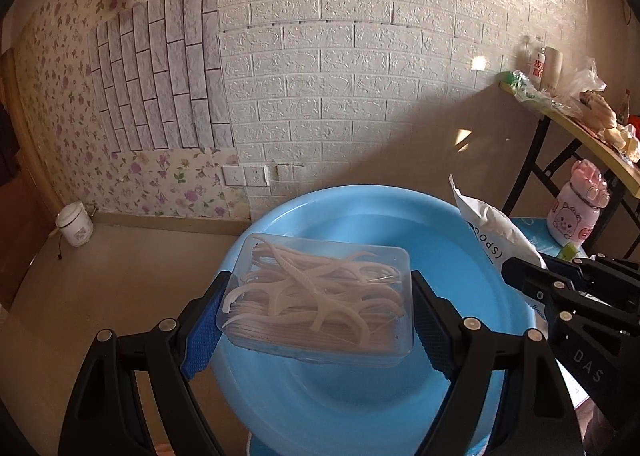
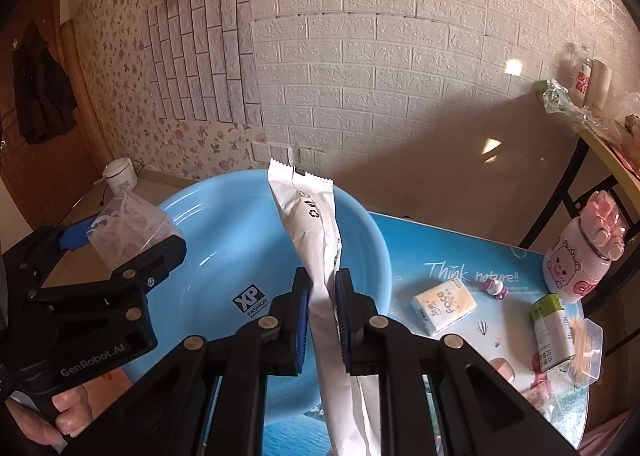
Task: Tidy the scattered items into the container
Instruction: 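Carry both held items over the light blue basin, then open left tool dropping floss box while right tool drops white packet in basin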
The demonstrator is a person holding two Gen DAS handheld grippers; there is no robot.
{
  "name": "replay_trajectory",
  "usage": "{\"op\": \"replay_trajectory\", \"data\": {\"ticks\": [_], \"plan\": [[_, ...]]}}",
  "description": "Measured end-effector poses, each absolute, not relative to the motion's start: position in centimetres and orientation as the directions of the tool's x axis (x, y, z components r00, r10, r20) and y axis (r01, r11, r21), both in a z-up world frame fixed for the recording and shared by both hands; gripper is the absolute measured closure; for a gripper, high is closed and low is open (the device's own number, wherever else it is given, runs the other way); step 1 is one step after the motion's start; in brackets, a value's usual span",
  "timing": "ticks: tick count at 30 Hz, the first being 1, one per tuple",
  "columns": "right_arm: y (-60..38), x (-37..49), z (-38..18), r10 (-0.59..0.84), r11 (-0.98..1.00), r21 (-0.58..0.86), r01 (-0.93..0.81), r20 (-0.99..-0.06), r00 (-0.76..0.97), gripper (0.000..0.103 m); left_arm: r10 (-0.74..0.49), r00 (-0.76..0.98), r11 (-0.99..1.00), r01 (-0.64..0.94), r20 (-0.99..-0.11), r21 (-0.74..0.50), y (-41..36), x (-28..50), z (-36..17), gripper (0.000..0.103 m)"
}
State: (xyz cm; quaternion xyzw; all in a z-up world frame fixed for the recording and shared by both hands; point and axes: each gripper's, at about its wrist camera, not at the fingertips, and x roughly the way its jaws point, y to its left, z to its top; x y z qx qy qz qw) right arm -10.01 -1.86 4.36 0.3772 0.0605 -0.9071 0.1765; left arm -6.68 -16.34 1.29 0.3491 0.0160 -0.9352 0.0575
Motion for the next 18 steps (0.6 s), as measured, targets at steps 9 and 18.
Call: {"op": "replay_trajectory", "data": {"ticks": [9,18], "plan": [[-3.2,-11.3,3.2,-0.272,-0.928,0.026,0.372,-0.731,-0.626,0.09,-0.102,-0.723,-0.993,0.112,-0.684,0.031,-16.5,-8.6,-0.8,0.02],[-3.8,-12.1,1.8,-0.253,-0.932,0.019,0.362,-0.749,-0.612,0.089,-0.087,-0.706,-0.995,0.102,-0.703,0.021,-16.6,-8.6,-2.1,0.012]]}}
